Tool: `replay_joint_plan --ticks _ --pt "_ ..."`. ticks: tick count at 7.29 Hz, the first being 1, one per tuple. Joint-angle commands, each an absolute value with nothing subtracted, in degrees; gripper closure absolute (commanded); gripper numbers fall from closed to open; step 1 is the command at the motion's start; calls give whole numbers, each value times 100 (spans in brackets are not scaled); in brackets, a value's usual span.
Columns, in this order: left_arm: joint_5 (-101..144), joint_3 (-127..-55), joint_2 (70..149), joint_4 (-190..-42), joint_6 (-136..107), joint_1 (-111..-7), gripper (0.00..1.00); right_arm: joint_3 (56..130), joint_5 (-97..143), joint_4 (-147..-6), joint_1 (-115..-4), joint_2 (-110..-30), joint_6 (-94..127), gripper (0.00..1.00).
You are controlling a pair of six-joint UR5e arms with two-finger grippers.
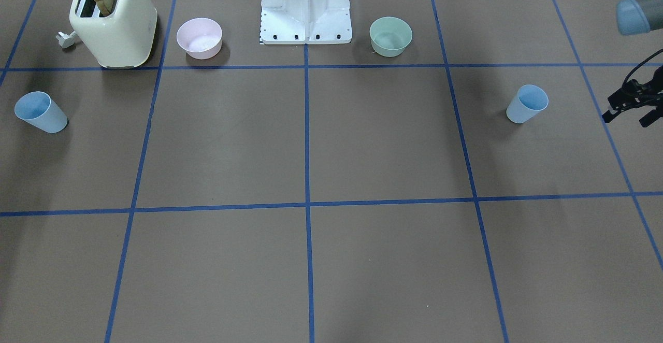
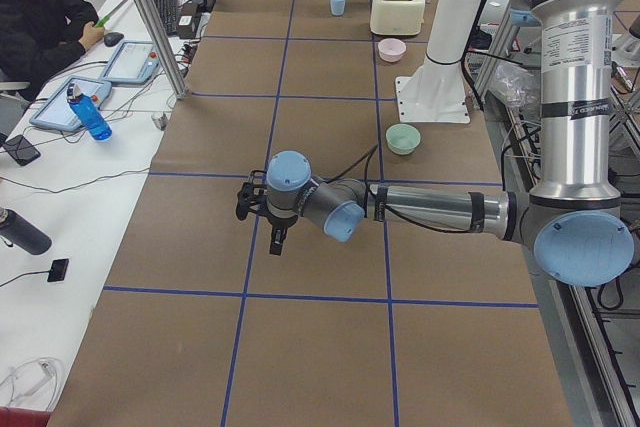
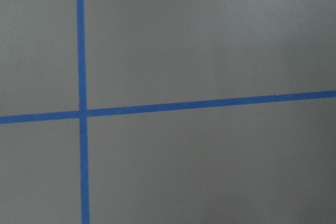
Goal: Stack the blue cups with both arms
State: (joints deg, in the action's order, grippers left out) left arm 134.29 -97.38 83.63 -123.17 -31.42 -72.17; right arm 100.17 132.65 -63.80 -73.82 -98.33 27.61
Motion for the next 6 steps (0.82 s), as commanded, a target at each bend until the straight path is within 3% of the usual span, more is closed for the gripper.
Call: replay_joint_plan --ticks 1,6 --pt "13237 -9930 7965 -13032 -3856 -6673 2 10028 13167 -6188 -7234 -9975 2848 0" --pt "12815 -10450 7620 -13157 -4491 -5820 2 10028 13175 -5757 -7163 -10380 2848 0"
